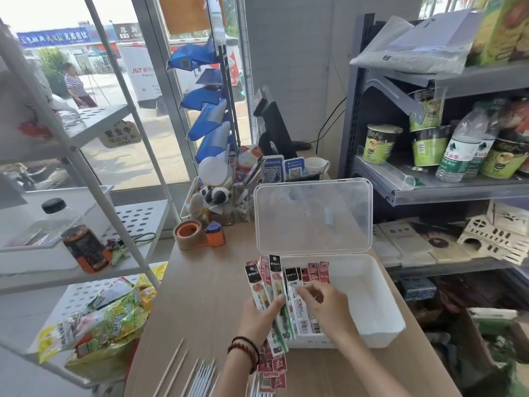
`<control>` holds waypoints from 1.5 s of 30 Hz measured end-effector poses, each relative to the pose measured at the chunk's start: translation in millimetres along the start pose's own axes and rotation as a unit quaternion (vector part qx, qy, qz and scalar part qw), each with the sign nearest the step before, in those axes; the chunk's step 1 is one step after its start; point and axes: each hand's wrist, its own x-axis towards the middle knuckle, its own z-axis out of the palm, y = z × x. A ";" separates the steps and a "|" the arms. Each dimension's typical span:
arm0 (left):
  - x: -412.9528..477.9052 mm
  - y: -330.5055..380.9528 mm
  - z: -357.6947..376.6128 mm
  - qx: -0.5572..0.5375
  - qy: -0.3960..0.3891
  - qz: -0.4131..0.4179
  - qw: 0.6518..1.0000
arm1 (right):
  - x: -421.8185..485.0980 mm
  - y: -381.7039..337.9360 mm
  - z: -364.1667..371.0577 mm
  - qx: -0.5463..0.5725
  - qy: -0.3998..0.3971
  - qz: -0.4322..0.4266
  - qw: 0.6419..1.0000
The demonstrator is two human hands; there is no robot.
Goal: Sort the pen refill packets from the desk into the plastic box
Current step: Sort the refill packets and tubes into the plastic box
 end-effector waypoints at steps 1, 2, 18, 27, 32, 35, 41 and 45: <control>0.4 -0.2 0.1 -0.003 0.000 0.000 1.000 | -3.2 -4.9 -3.5 0.035 -0.021 -0.008 0.999; 0.4 -0.5 0.0 -0.007 0.002 0.002 1.000 | -6.0 -9.5 -6.8 0.065 -0.054 -0.014 0.996; -5.7 10.1 -0.8 -0.020 -0.019 0.000 1.000 | -5.3 -12.6 -9.9 0.140 -0.122 0.006 0.983; -6.4 11.1 0.1 -0.039 -0.035 0.009 0.999 | -5.8 -7.8 -6.3 0.129 -0.132 0.004 0.983; -10.9 14.3 -1.8 -0.039 -0.041 0.009 0.998 | -6.8 -11.5 -7.5 0.118 -0.098 0.027 0.988; -12.2 14.1 -2.1 -0.032 -0.037 0.006 0.999 | -7.3 -11.7 -6.9 0.104 -0.088 0.044 0.990; -13.2 15.9 0.4 -0.129 -0.060 -0.031 0.989 | -10.1 -13.1 -8.0 0.119 -0.007 0.046 0.992; -13.6 17.5 0.6 -0.136 -0.055 -0.033 0.989 | -8.8 -9.4 -2.2 0.063 0.016 0.037 0.997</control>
